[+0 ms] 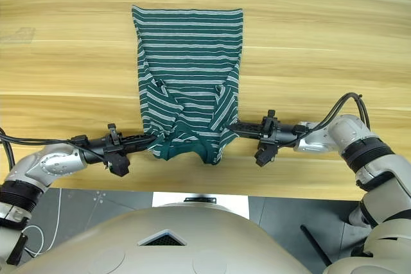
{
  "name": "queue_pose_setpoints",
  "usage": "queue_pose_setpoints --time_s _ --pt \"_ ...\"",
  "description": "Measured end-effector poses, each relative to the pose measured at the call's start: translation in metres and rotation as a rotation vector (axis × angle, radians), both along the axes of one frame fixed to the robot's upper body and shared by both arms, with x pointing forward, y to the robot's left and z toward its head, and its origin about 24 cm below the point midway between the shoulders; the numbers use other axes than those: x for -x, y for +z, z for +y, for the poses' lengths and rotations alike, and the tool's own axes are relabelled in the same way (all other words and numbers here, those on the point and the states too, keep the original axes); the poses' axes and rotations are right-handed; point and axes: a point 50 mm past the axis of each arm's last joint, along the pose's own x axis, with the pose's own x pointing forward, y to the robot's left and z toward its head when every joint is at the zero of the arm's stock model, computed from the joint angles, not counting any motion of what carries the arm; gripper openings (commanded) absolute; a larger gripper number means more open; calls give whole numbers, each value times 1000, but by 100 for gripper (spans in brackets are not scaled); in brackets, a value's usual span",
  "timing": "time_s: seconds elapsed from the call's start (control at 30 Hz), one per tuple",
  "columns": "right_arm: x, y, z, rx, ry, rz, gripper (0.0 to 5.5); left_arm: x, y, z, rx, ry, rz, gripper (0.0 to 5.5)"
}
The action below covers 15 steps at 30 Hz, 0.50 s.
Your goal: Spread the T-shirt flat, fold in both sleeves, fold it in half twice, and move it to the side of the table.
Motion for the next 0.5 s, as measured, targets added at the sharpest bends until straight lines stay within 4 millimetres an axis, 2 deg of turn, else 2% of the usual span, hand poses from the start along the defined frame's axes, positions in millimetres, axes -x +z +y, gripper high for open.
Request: queue_pose_setpoints --time_s 0.1,0.2,0.3,0.37,0.5 --pt "1 5 8 -110 -130 145 1 4 -2 -6 62 64 143 0" --pt "2 14 17 -201 -171 244 1 15 -2 -14 130 64 265 0" --pt "14 28 24 -255 -156 412 1 28 12 -27 257 13 381 0" --pt "16 40 21 -270 -163 491 1 25 26 -25 313 0 409 0" --pt "1 60 15 -348 -212 543 1 6 44 -9 448 89 415 0"
